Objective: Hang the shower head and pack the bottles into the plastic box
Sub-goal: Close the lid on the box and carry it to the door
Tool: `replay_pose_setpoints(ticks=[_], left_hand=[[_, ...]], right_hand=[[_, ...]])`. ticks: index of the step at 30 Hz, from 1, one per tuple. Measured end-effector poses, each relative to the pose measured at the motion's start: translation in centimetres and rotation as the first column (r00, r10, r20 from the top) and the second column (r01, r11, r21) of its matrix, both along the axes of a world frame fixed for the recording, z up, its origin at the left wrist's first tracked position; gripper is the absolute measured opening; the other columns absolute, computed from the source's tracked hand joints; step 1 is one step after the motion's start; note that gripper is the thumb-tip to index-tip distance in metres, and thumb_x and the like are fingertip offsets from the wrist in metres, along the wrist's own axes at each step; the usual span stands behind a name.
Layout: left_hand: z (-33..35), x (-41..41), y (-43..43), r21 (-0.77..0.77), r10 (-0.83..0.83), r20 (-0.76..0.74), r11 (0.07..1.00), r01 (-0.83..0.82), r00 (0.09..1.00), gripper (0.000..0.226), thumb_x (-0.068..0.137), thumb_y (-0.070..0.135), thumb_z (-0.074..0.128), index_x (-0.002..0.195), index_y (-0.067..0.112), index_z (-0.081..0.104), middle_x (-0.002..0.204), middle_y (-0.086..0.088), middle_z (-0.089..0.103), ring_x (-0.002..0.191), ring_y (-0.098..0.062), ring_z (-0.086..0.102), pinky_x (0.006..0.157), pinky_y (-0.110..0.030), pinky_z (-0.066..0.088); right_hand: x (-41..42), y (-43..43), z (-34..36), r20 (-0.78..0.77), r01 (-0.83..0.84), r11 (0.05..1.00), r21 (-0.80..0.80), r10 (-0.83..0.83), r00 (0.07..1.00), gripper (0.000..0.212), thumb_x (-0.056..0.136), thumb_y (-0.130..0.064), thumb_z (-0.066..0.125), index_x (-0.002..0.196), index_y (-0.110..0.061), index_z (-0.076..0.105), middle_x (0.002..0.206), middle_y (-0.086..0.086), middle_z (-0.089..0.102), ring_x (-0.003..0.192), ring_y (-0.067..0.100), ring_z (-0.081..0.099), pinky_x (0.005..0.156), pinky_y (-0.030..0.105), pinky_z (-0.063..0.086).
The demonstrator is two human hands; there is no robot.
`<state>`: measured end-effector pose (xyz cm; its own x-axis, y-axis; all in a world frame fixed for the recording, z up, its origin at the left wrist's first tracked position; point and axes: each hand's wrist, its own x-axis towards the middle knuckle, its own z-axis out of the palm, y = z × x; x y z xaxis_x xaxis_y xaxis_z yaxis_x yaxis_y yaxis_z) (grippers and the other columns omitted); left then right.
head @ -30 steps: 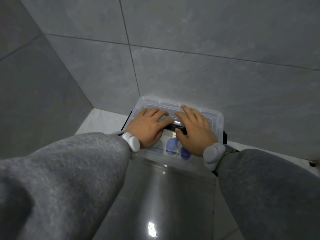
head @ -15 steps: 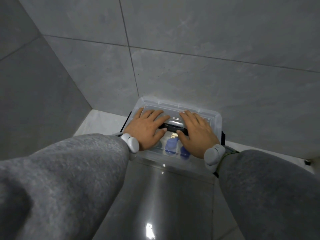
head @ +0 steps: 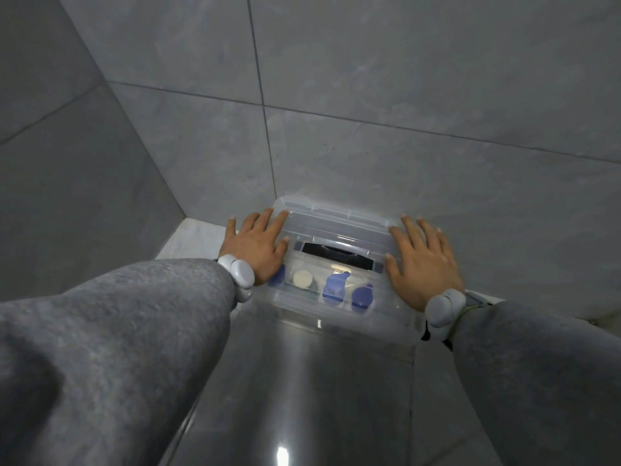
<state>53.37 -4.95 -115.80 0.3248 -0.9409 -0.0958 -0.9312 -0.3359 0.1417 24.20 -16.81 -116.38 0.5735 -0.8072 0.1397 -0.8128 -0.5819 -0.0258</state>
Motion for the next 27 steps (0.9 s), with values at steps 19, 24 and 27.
replay_pose_setpoints(ticks=[19, 24, 27], left_hand=[[-0.2, 1.2, -0.8, 0.105, 0.290, -0.412, 0.957, -0.272, 0.864, 0.070, 0.088, 0.066, 0.033, 0.148, 0.030, 0.029, 0.135, -0.014, 0.059, 0.113, -0.042, 0.061, 0.099, -0.055, 0.049], [-0.1, 0.9, -0.4, 0.165, 0.368, -0.471, 0.929, -0.330, 0.801, 0.078, 0.088, 0.069, 0.033, 0.156, 0.035, 0.017, 0.146, -0.019, 0.051, 0.124, -0.043, 0.056, 0.107, -0.054, 0.043], [-0.4, 1.1, -0.7, 0.163, 0.390, -0.468, 0.920, -0.356, 0.793, 0.076, 0.092, 0.065, 0.036, 0.158, 0.033, 0.014, 0.150, -0.021, 0.045, 0.127, -0.045, 0.052, 0.109, -0.055, 0.041]], right_hand=[[-1.7, -0.3, -1.4, 0.226, 0.313, 0.632, 0.709, -0.624, 0.748, 0.073, 0.099, -0.046, 0.046, 0.158, -0.017, 0.013, 0.160, 0.015, 0.024, 0.138, 0.040, 0.039, 0.112, 0.047, 0.033], [-1.9, -0.3, -1.3, 0.223, 0.297, 0.577, 0.761, -0.662, 0.715, 0.080, 0.096, -0.052, 0.049, 0.158, -0.021, 0.009, 0.161, 0.015, 0.023, 0.137, 0.042, 0.039, 0.112, 0.054, 0.036], [-2.0, -0.4, -1.3, 0.222, 0.315, 0.596, 0.738, -0.655, 0.722, 0.081, 0.095, -0.053, 0.051, 0.158, -0.022, 0.010, 0.162, 0.014, 0.021, 0.138, 0.042, 0.039, 0.112, 0.052, 0.035]])
